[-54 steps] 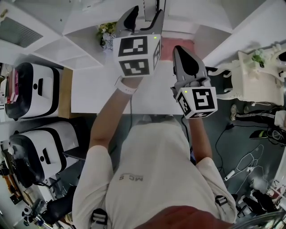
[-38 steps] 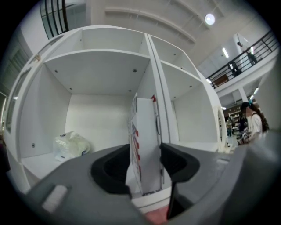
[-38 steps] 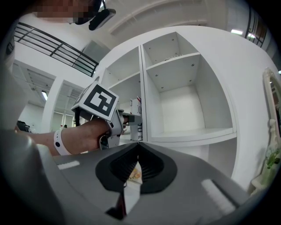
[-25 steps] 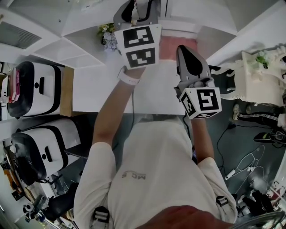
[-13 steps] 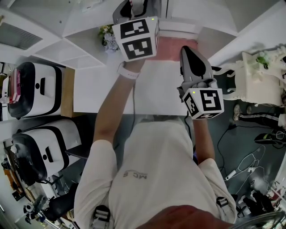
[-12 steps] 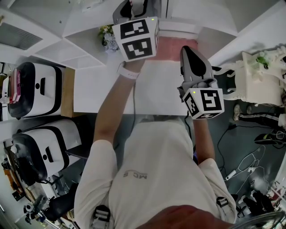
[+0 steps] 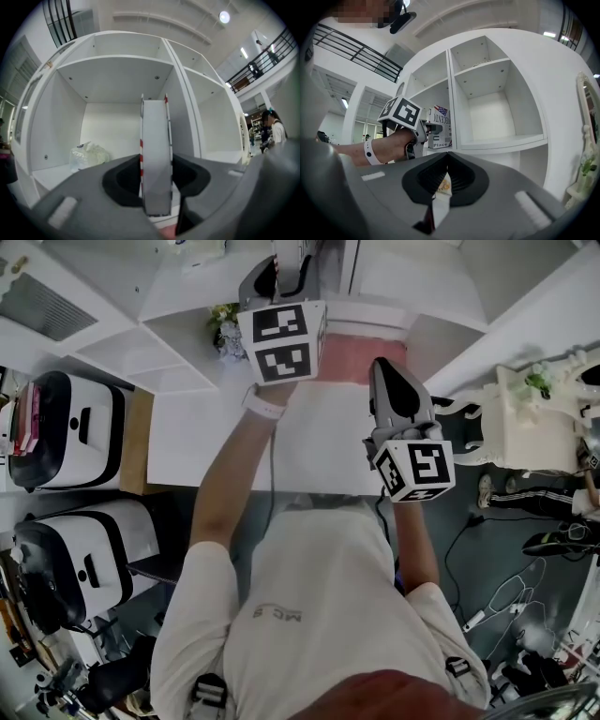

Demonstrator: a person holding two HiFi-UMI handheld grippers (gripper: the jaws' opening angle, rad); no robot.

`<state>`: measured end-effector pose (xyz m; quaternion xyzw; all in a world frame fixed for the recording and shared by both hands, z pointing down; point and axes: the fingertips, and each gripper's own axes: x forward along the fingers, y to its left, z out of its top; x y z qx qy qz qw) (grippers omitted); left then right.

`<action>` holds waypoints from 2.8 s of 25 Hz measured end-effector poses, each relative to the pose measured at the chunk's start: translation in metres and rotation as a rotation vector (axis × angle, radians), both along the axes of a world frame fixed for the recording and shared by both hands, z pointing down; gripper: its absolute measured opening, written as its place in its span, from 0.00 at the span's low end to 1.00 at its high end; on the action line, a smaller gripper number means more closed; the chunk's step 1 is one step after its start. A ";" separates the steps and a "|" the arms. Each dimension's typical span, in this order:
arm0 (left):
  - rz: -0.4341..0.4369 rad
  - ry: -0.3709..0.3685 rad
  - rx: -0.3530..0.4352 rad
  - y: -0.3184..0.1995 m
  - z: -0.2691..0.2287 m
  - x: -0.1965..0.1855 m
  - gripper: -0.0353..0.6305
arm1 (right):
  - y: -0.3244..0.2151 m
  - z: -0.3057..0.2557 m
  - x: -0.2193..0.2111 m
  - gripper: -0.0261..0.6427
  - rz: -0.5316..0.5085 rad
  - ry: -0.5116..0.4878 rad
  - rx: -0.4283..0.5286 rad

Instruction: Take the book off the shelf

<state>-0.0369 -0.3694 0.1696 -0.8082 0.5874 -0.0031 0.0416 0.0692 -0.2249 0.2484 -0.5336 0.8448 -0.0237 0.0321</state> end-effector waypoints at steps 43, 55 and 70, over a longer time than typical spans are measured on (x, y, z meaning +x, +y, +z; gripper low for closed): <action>0.111 0.077 -0.013 0.253 0.076 -0.073 0.30 | 0.072 0.053 -0.037 0.04 0.019 -0.004 -0.086; 0.068 0.038 -0.224 0.243 0.193 -0.081 0.30 | 0.089 0.095 -0.041 0.03 0.008 0.076 -0.125; 0.074 -0.031 -0.408 0.258 0.293 -0.095 0.30 | 0.133 0.182 -0.055 0.03 -0.074 0.155 -0.220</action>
